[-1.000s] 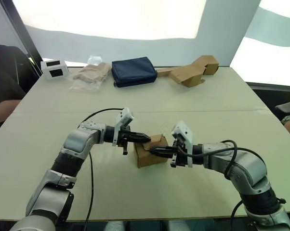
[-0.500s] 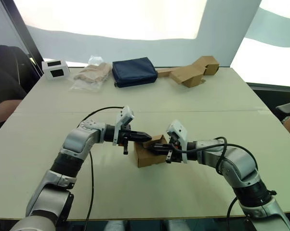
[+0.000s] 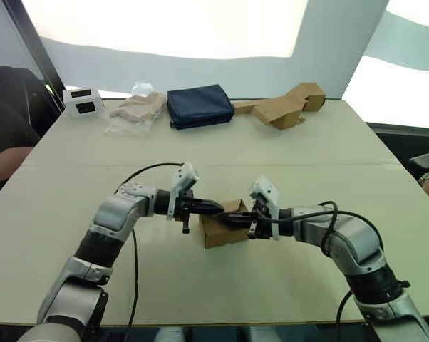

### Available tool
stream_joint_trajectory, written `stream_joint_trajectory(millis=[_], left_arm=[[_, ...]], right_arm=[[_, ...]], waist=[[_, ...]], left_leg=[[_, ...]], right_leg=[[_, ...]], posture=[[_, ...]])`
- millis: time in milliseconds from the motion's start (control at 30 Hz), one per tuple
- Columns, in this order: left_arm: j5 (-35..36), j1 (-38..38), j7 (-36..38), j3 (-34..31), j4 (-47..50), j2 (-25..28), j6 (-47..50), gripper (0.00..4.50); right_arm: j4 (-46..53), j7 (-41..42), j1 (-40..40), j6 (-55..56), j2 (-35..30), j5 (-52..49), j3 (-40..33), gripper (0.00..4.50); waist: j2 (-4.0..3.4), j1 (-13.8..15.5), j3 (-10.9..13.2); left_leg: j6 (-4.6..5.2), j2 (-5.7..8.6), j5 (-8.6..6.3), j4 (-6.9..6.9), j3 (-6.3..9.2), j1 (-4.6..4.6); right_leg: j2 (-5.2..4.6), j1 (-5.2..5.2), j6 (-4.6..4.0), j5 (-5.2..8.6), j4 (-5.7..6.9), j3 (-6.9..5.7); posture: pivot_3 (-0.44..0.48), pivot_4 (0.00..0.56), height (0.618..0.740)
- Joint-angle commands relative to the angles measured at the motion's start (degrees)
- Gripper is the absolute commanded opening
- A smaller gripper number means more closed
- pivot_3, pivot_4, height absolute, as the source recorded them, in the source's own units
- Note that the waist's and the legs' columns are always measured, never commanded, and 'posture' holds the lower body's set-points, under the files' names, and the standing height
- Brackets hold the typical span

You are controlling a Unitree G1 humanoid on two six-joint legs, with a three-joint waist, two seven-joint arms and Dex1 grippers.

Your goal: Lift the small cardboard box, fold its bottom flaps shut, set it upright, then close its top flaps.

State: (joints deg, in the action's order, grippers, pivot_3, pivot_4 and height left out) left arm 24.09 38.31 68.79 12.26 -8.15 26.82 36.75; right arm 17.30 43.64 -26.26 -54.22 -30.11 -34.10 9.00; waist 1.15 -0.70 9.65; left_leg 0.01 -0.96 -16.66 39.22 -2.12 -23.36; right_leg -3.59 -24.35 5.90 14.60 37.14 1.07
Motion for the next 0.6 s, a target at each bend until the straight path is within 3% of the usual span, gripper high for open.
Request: stream_joint_trajectory(millis=[33, 267, 600], left_arm=[[-1.0, -0.5, 0.2, 0.3, 0.7, 0.7, -1.1, 0.04], [-3.3, -3.0, 0.9, 2.2, 1.5, 1.6, -3.4, 0.04], [3.8, -0.5, -1.3, -4.9, 8.6, 2.2, 4.1, 0.04]], right_arm=[[4.0, 0.6, -0.7, -0.9, -0.9, -3.4, -4.0, 0.00], [4.0, -1.3, -2.6, -1.5, -0.5, -4.4, -7.0, 0.00], [1.7, -2.5, -3.5, 3.5, 0.1, 0.0, -5.3, 0.00]], waist=[[0.00, 0.0, 0.0], [0.00, 0.0, 0.0], [0.00, -0.1, 0.0]], left_leg=[[0.00, 0.00, 0.00, 0.00, 0.00, 0.00], [0.00, -0.02, 0.00, 0.00, 0.01, 0.02], [0.00, -0.02, 0.00, 0.00, 0.01, -0.02]], right_leg=[[0.00, 0.00, 0.00, 0.00, 0.00, 0.00], [0.00, 0.00, 0.00, 0.00, 0.01, 0.00], [-0.02, -0.03, 0.00, 0.00, 0.00, 0.00]], posture=[[0.000, 0.150, 0.740], [0.000, 0.150, 0.740], [0.000, 0.150, 0.740]])
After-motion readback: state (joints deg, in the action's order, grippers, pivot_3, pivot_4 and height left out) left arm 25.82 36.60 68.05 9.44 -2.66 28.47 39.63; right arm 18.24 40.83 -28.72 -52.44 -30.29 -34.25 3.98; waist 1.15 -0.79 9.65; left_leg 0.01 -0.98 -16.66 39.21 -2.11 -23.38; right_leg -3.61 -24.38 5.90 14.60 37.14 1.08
